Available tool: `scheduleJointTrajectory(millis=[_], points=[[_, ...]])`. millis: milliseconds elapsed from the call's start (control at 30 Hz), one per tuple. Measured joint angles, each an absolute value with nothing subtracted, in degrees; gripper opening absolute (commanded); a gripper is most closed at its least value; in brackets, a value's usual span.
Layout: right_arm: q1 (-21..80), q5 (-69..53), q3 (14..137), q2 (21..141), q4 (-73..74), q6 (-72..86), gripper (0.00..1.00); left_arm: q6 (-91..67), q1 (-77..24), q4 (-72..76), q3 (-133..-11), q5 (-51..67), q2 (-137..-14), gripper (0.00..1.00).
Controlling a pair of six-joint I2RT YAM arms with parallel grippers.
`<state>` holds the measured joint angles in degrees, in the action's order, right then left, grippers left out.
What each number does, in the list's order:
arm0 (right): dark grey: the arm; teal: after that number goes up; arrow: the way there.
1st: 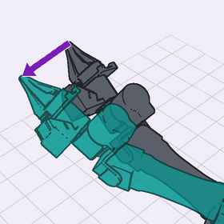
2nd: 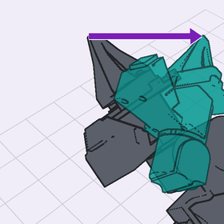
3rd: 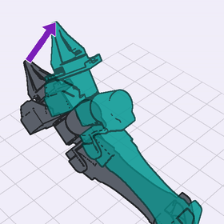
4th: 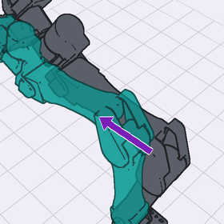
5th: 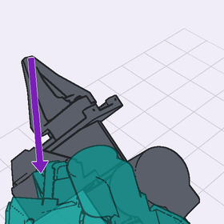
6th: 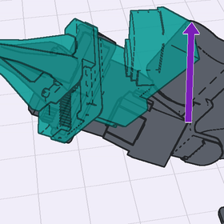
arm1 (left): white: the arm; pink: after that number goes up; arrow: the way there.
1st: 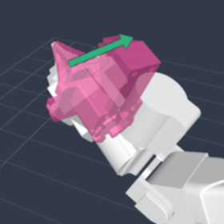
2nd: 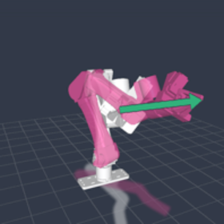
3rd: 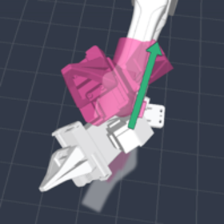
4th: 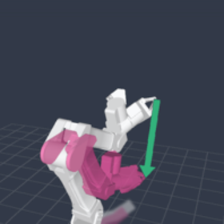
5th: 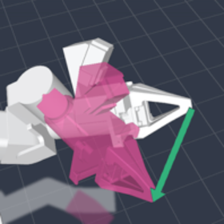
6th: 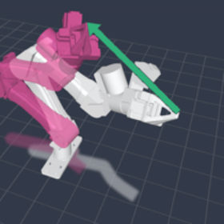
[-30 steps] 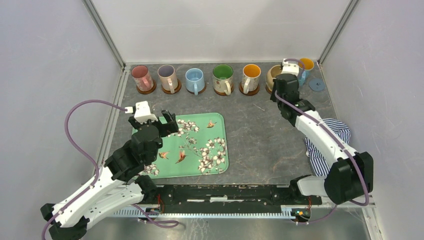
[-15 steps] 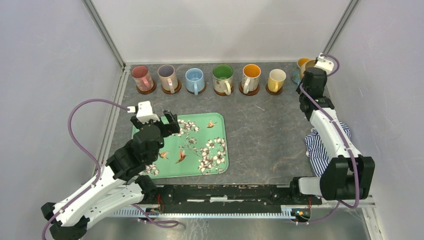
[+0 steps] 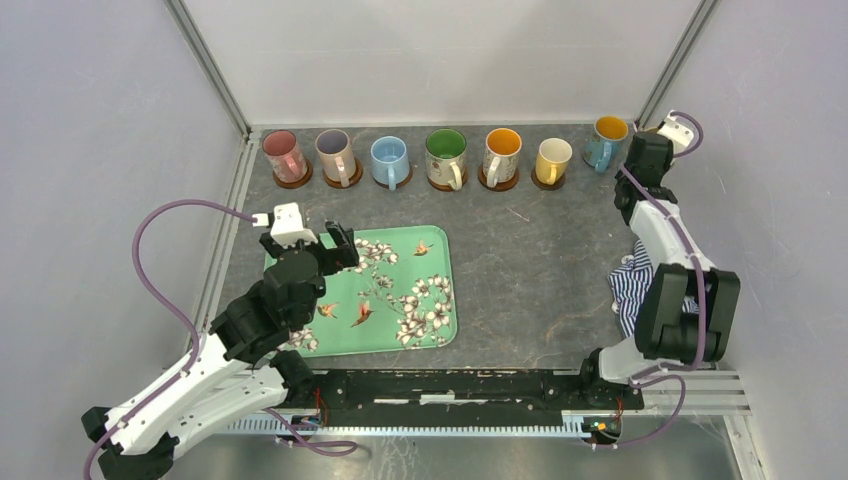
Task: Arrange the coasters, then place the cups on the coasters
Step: Place the cup on the coaster.
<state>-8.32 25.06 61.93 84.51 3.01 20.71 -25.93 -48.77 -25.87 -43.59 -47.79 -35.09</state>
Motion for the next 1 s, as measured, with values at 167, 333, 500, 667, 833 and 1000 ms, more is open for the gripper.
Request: scheduleJointTrajectory(millis=[167, 333, 500, 667, 833, 1000], points=[[-10.0, 24.29, 64.01, 91.22, 0.25, 20.93, 0.0, -25.93, -48.77, -25.87, -43.57, -47.79, -35.0, 1.0], [-11.18, 23.83, 67.2, 98.0, -2.0, 20.71, 0.0, -25.93, -48.77, -25.87, -43.51, -47.81, -34.52, 1.0], [-11.99, 22.76, 70.59, 103.83, -3.16, 20.47, 0.0, -25.93, -48.77, -25.87, -43.48, -47.83, -34.44, 1.0], [-12.4, 21.74, 74.63, 108.62, -2.98, 20.12, 0.0, -25.93, -48.77, -25.87, -43.48, -47.83, -34.44, 1.0], [-12.82, 20.69, 77.49, 111.57, -2.83, 20.05, 0.0, -25.93, -48.77, -25.87, -43.48, -47.86, -34.44, 1.0], [-13.37, 20.36, 80.49, 114.15, -1.98, 19.86, 0.0, -25.93, -48.77, -25.89, -43.48, -47.86, -34.44, 1.0]])
